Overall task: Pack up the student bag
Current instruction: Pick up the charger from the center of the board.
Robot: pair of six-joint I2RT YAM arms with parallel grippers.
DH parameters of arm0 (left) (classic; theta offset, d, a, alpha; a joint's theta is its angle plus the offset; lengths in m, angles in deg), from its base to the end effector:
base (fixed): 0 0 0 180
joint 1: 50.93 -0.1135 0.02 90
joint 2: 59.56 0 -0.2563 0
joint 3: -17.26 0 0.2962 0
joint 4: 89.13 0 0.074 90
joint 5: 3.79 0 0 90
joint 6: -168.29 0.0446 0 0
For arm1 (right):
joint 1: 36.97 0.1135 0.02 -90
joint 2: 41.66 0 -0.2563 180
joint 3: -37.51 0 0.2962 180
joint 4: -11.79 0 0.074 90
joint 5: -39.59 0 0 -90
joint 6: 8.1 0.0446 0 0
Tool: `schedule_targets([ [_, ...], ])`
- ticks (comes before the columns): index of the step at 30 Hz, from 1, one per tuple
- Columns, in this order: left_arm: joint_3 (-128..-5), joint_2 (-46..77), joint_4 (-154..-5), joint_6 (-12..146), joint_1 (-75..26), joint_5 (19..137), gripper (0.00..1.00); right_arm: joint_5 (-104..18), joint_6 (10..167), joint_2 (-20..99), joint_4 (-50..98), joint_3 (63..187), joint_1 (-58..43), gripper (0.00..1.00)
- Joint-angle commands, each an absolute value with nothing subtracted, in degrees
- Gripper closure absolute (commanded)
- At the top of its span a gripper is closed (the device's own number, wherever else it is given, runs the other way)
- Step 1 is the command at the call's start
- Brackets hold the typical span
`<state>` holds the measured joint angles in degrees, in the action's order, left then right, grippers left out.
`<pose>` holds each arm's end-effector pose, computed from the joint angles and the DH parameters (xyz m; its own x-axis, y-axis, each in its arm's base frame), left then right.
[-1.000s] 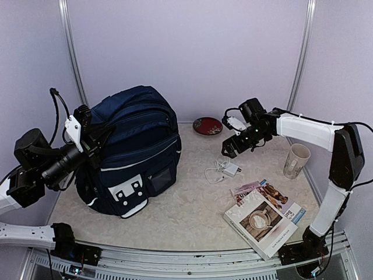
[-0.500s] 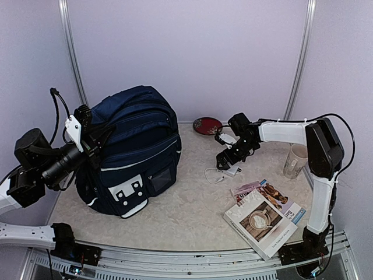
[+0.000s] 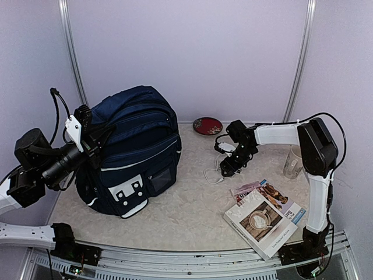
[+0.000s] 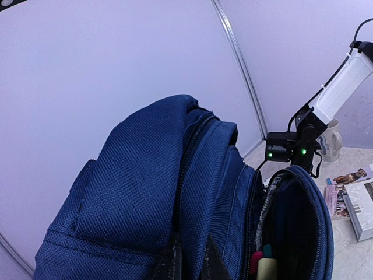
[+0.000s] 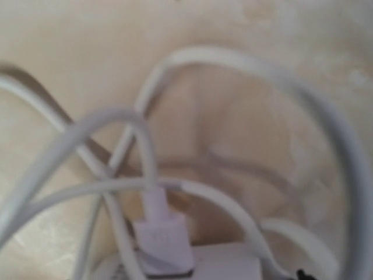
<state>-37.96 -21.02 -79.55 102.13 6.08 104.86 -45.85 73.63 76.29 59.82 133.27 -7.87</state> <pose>0.1310 -0.1756 0.3726 0.3129 0.2213 -0.9236 0.5417 0.7572 0.3649 0.3954 0.2241 0.1166 -0.7406 -0.5763 -0.3457 -0.6213 0.7832 0.0254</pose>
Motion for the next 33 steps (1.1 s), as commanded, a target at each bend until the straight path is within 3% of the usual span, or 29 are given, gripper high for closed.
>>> schedule_targets([
  [1, -37.9, -21.0, -83.2, 100.9, 5.7, 104.0, 1.00, -48.6, 72.7, 77.3, 61.2, 134.4, -7.5, 0.23],
  [17, -37.8, -21.1, -83.2, 101.0, 5.6, 103.9, 1.00, -46.5, 71.7, 74.4, 60.3, 134.5, -7.5, 0.64],
  [27, -37.8, -21.0, -83.2, 100.9, 5.5, 103.7, 1.00, -41.0, 72.0, 60.1, 49.1, 129.4, -7.1, 0.73],
  [33, -37.9, -21.2, -83.3, 100.7, 5.4, 103.6, 1.00, -31.3, 74.1, 51.1, 42.7, 130.1, -7.1, 0.74],
])
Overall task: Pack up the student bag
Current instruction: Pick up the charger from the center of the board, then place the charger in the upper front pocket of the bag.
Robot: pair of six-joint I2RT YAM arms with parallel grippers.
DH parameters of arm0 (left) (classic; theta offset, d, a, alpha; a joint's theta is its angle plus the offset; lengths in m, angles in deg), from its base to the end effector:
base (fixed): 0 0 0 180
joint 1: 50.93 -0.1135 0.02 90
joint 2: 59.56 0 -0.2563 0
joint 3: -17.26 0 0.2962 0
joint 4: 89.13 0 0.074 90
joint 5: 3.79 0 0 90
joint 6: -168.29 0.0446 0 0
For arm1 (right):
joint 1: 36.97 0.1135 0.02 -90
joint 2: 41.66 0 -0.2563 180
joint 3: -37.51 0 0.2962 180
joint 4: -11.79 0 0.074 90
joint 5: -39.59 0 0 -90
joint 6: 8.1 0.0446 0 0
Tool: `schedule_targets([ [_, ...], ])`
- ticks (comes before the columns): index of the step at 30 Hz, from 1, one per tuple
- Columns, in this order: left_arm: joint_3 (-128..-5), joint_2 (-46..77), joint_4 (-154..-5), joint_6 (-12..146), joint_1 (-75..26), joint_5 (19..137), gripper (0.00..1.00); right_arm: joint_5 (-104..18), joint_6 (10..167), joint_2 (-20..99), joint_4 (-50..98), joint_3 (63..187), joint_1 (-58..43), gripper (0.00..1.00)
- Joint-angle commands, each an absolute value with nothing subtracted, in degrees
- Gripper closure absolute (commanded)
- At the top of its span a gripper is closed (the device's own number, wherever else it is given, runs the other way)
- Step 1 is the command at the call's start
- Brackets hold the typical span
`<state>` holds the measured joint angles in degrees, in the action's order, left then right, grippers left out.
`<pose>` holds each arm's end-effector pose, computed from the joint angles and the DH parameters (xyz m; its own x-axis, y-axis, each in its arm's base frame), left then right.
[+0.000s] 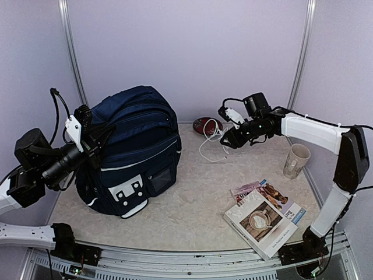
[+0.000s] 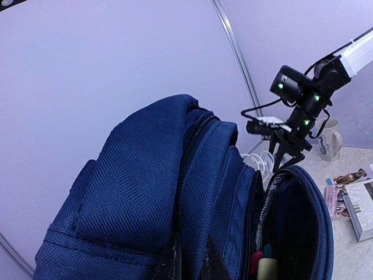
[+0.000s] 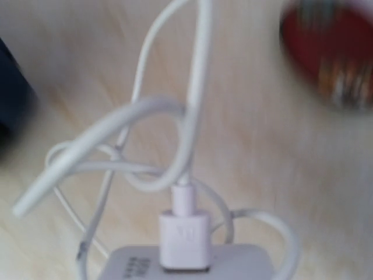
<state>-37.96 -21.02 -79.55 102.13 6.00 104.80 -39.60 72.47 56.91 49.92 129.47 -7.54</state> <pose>0.1312 -0.1755 0.3726 0.3130 0.2215 -0.9236 0.5414 0.7574 0.3650 0.3757 0.2216 0.2499 -0.5067 -0.4706 -0.7223 -0.6910 0.7227 0.0139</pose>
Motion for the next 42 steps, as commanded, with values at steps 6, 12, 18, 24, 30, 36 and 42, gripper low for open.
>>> schedule_targets([
  [6, -37.9, -21.2, -83.3, 100.7, 5.2, 103.5, 1.00, -20.7, 78.5, 43.1, 35.6, 133.4, -7.1, 0.77],
  [12, -37.9, -21.3, -83.4, 100.5, 5.1, 103.2, 1.00, -13.2, 84.4, 38.8, 27.8, 137.8, -6.0, 0.81],
  [18, -37.9, -21.5, -83.6, 100.1, 4.9, 103.0, 1.00, -15.6, 83.1, 40.8, 26.2, 143.3, 2.8, 0.83],
  [24, -38.0, -21.2, -83.7, 99.8, 4.8, 102.7, 1.00, -20.7, 76.1, 48.0, 25.2, 148.7, 14.0, 0.88],
  [30, -37.9, -21.4, -83.9, 99.4, 4.7, 102.3, 1.00, -21.0, 73.2, 55.5, 23.8, 149.4, 18.6, 0.88],
  [36, -38.0, -21.2, -83.9, 99.4, 4.6, 102.0, 1.00, -25.8, 70.4, 59.7, 23.5, 150.2, 20.8, 0.90],
  [42, -37.9, -21.7, -84.2, 99.1, 4.4, 101.9, 1.00, -27.6, 62.5, 62.9, 34.9, 152.2, 20.9, 0.89],
])
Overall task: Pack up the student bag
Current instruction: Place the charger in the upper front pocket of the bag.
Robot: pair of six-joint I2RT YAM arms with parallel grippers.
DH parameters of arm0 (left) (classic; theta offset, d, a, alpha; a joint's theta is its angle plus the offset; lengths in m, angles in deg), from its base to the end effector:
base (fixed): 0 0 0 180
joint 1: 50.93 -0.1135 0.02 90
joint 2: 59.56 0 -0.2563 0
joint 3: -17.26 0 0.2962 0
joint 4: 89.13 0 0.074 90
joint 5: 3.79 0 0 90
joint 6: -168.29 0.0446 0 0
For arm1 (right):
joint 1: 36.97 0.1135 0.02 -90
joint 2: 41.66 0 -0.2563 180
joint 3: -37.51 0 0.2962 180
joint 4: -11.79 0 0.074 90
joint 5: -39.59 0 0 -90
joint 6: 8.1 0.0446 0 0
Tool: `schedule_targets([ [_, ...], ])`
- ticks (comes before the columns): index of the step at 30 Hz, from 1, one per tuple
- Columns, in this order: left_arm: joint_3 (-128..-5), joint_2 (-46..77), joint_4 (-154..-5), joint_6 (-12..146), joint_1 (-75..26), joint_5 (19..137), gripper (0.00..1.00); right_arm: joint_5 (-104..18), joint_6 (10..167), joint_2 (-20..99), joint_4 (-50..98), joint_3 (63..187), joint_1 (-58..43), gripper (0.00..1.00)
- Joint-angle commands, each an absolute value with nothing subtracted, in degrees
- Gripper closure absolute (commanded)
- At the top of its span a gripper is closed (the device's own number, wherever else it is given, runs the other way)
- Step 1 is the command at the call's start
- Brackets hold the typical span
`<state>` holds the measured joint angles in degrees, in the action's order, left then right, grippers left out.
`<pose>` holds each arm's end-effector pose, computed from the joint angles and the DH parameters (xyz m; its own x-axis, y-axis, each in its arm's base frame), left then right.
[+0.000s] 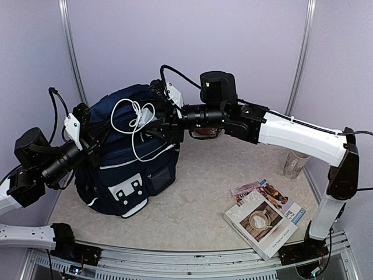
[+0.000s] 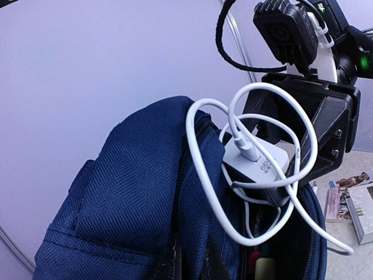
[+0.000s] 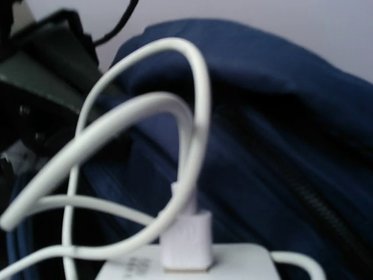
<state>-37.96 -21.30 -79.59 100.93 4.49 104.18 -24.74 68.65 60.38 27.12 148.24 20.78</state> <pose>0.1348 -0.1713 0.3736 0.3023 0.2066 -0.9306 0.5344 0.7717 0.3449 0.2396 0.4160 0.3957 0.1673 -0.1220 -0.9783 -0.9796 0.0915 -0.1789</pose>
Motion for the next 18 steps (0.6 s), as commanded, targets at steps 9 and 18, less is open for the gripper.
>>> schedule_targets([
  [9, -37.8, -21.6, -84.2, 99.1, 3.9, 101.3, 1.00, -29.2, 56.7, 72.2, 65.4, 167.4, 21.0, 0.72],
  [18, -37.8, -21.4, -84.2, 99.0, 3.7, 101.2, 1.00, -33.3, 58.5, 70.4, 66.1, 170.6, 21.0, 0.10],
])
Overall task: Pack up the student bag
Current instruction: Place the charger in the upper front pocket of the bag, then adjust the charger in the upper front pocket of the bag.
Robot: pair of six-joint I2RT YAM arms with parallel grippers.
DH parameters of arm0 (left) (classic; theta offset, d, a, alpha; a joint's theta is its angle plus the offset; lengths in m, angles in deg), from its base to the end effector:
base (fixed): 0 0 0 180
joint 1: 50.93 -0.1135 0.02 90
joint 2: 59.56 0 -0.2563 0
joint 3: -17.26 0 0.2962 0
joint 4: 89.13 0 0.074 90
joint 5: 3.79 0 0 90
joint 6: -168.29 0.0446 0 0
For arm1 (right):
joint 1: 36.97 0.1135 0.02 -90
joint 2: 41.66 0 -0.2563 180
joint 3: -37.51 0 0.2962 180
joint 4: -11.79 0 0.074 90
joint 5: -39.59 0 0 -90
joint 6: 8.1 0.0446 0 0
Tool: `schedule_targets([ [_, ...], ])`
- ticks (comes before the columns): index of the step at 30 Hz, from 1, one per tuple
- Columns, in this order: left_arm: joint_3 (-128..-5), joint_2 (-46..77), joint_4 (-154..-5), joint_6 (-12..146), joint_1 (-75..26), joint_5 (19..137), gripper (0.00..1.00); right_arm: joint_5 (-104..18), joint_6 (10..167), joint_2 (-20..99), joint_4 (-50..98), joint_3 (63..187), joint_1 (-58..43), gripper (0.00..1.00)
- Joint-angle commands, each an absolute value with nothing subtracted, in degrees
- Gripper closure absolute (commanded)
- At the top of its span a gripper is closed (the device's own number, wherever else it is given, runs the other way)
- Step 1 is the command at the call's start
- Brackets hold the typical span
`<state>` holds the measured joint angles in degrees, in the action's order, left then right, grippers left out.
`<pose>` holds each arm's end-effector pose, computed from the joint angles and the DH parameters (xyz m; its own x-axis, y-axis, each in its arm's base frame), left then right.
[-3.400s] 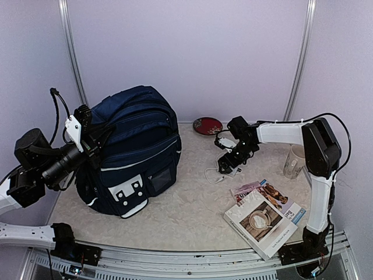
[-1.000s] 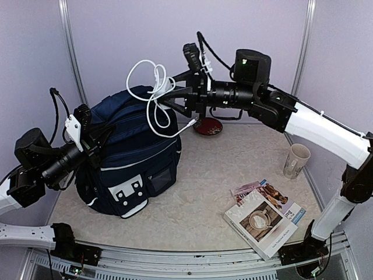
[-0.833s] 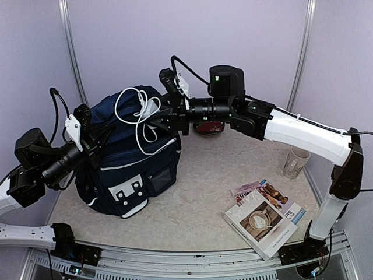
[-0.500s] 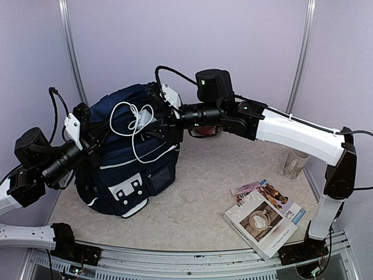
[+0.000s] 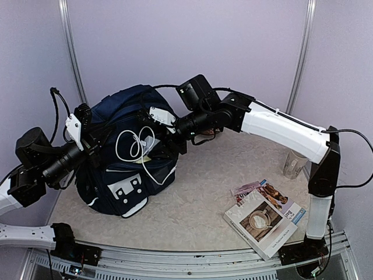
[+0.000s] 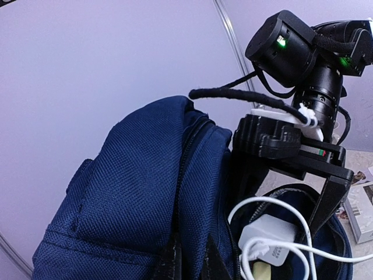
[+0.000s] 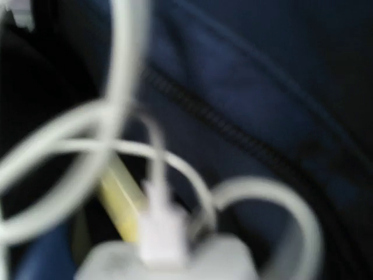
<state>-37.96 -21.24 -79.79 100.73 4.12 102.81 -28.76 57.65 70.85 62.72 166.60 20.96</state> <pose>0.1354 -0.1714 0.3739 0.3076 0.1985 -0.9306 0.5473 0.7631 0.3437 0.2501 0.4302 0.3697 0.1168 -0.5326 -0.8383 -0.9886 0.0182 -0.1493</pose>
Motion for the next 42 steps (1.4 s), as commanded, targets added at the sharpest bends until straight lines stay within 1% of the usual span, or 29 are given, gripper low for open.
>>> schedule_targets([
  [1, -37.8, -21.3, -84.2, 99.0, 3.7, 101.2, 1.00, -33.6, 59.3, 70.7, 66.7, 172.2, 21.0, 0.05],
  [2, -37.9, -21.3, -84.2, 98.9, 3.7, 101.2, 1.00, -33.4, 60.0, 70.9, 67.5, 174.0, 21.0, 0.00],
  [3, -37.8, -21.3, -84.2, 99.0, 3.7, 101.1, 1.00, -33.0, 60.6, 71.0, 68.1, 175.6, 21.0, 0.00],
  [9, -37.8, -21.2, -84.2, 98.9, 3.6, 101.1, 1.00, -26.7, 62.7, 68.0, 66.9, 177.2, 21.0, 0.00],
  [13, -37.8, -21.1, -84.2, 98.9, 3.5, 101.1, 1.00, -26.8, 65.5, 65.2, 64.9, 174.9, 21.0, 0.02],
  [14, -37.9, -21.1, -84.3, 98.9, 3.5, 101.1, 1.00, -27.2, 67.2, 64.2, 63.5, 173.2, 21.0, 0.05],
  [15, -37.9, -21.1, -84.2, 98.9, 3.5, 101.1, 1.00, -27.4, 69.4, 63.6, 62.4, 171.8, 21.0, 0.10],
  [18, -37.8, -21.2, -84.2, 98.9, 3.5, 101.4, 1.00, -27.9, 78.2, 60.8, 58.7, 167.6, 23.3, 0.33],
  [19, -37.8, -21.2, -84.2, 99.1, 3.5, 101.5, 1.00, -27.9, 79.0, 59.4, 57.5, 165.9, 25.2, 0.38],
  [20, -37.8, -21.2, -84.2, 99.1, 3.5, 101.6, 1.00, -29.3, 78.8, 57.8, 55.7, 163.5, 27.5, 0.41],
  [23, -37.8, -21.1, -84.2, 99.1, 3.4, 101.4, 1.00, -34.6, 78.5, 52.3, 49.3, 153.9, 32.8, 0.42],
  [26, -37.8, -21.1, -84.2, 99.0, 3.3, 101.2, 1.00, -34.1, 81.7, 49.0, 44.0, 144.6, 33.4, 0.44],
  [29, -37.7, -21.0, -84.2, 99.0, 3.3, 101.5, 1.00, -38.2, 83.1, 47.2, 41.9, 138.1, 33.9, 0.43],
  [30, -37.7, -21.0, -84.2, 99.0, 3.3, 101.5, 1.00, -39.8, 83.5, 46.5, 41.2, 135.9, 33.9, 0.38],
  [31, -37.7, -21.0, -84.2, 99.0, 3.3, 101.4, 1.00, -41.3, 83.8, 45.8, 40.4, 134.1, 33.9, 0.29],
  [32, -37.7, -21.0, -84.2, 99.0, 3.3, 101.3, 1.00, -42.4, 83.9, 45.0, 39.7, 131.6, 33.9, 0.25],
  [34, -37.7, -21.0, -84.2, 98.9, 3.2, 101.2, 1.00, -43.0, 83.7, 43.8, 38.0, 128.9, 33.9, 0.22],
  [35, -37.7, -21.0, -84.2, 98.9, 3.2, 101.2, 1.00, -42.8, 83.8, 43.6, 36.5, 127.9, 33.9, 0.23],
  [38, -37.7, -20.7, -84.2, 99.0, 3.1, 101.0, 1.00, -40.5, 84.9, 44.6, 32.6, 125.6, 33.9, 0.29],
  [39, -37.7, -20.6, -84.1, 99.0, 3.1, 101.0, 1.00, -39.7, 85.4, 45.5, 30.4, 125.2, 33.9, 0.32],
  [40, -37.7, -20.4, -84.1, 99.0, 3.0, 101.0, 1.00, -39.5, 85.8, 46.0, 28.5, 124.7, 33.9, 0.37],
  [42, -37.7, -20.2, -84.2, 98.9, 3.0, 100.8, 1.00, -41.0, 86.4, 46.5, 24.8, 123.3, 33.8, 0.43],
])
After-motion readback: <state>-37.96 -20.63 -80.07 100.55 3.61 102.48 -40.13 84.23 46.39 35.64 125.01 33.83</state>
